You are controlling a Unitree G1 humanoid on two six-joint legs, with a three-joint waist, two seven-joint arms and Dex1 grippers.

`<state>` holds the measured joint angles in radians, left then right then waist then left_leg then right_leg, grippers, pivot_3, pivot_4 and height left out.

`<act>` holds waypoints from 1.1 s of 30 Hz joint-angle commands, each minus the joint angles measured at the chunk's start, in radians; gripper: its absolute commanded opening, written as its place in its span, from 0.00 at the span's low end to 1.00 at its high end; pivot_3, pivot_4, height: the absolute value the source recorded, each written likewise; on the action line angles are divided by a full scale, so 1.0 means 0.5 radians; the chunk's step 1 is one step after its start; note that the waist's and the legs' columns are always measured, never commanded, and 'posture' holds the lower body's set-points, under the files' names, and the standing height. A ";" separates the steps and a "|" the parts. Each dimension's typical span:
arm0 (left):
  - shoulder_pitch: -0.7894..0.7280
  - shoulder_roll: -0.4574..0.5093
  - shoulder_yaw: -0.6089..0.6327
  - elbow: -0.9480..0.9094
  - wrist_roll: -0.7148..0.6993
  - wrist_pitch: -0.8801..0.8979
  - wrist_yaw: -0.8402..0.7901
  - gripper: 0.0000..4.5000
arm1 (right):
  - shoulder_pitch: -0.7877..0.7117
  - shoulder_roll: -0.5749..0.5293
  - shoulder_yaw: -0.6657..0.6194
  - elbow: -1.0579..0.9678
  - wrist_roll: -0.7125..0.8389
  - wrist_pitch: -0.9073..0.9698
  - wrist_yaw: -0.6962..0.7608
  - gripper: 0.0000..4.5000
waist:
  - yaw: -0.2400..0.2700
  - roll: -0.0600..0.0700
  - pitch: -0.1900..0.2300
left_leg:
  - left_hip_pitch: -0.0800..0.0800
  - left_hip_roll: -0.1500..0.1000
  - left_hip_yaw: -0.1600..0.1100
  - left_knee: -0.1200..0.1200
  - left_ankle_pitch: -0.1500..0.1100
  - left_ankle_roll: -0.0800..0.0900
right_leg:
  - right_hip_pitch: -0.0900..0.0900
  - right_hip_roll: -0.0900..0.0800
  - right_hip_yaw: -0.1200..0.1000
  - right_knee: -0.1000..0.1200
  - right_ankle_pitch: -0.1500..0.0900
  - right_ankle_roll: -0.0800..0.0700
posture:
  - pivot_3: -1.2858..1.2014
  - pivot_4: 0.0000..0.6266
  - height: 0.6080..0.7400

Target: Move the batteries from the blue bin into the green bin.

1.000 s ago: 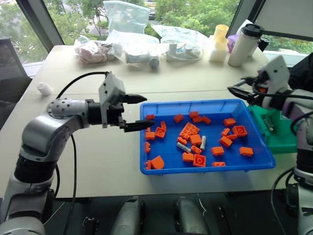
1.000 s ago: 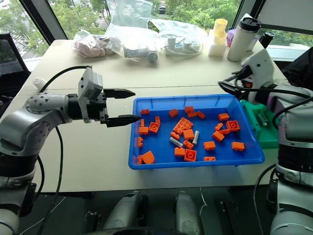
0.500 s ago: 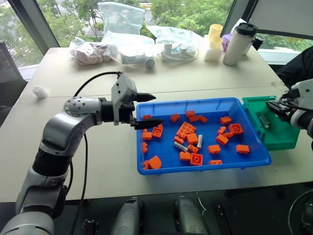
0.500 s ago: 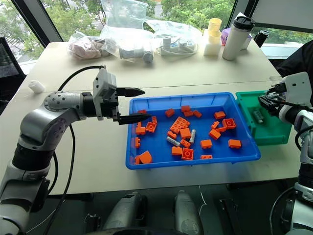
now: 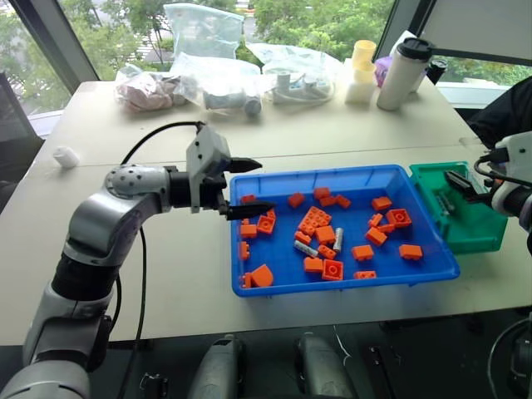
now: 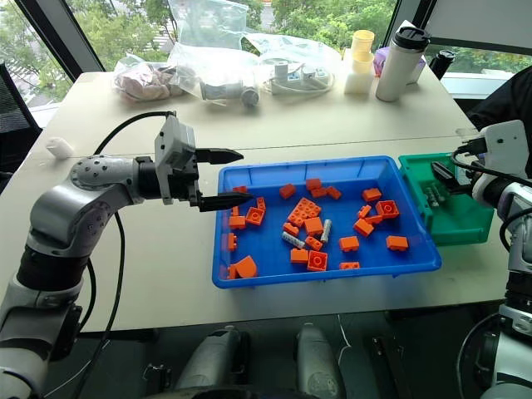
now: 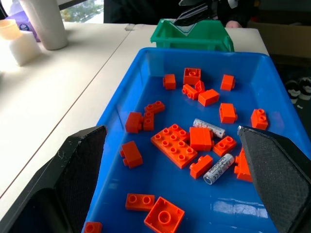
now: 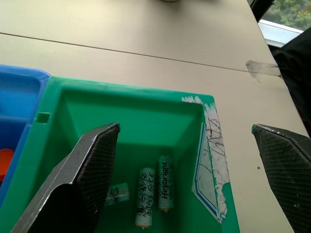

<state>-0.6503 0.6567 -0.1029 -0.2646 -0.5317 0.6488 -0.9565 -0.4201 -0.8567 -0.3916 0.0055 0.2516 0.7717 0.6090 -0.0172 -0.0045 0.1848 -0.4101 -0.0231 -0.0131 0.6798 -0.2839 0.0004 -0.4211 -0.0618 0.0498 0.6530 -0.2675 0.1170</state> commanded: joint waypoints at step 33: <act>0.202 0.390 -0.191 -0.381 0.356 -0.095 -0.146 1.00 | -0.285 0.326 1.181 -0.829 0.683 1.075 0.243 0.99 | 0.011 -0.003 0.000 | -0.001 -0.001 -0.006 0.002 0.000 0.000 | 0.002 -0.002 -0.004 -0.003 0.000 0.000 | 0.52 0.24 1.00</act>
<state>-0.5418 0.8508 -0.2126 -0.4508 -0.3688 0.6200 -1.0376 -0.5545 -0.6820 0.1999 -0.3997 0.5930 1.2976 0.7364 -0.0117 -0.0060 0.1848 -0.4106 -0.0235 -0.0159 0.6810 -0.2840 0.0005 -0.4199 -0.0628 0.0480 0.6517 -0.2675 0.1170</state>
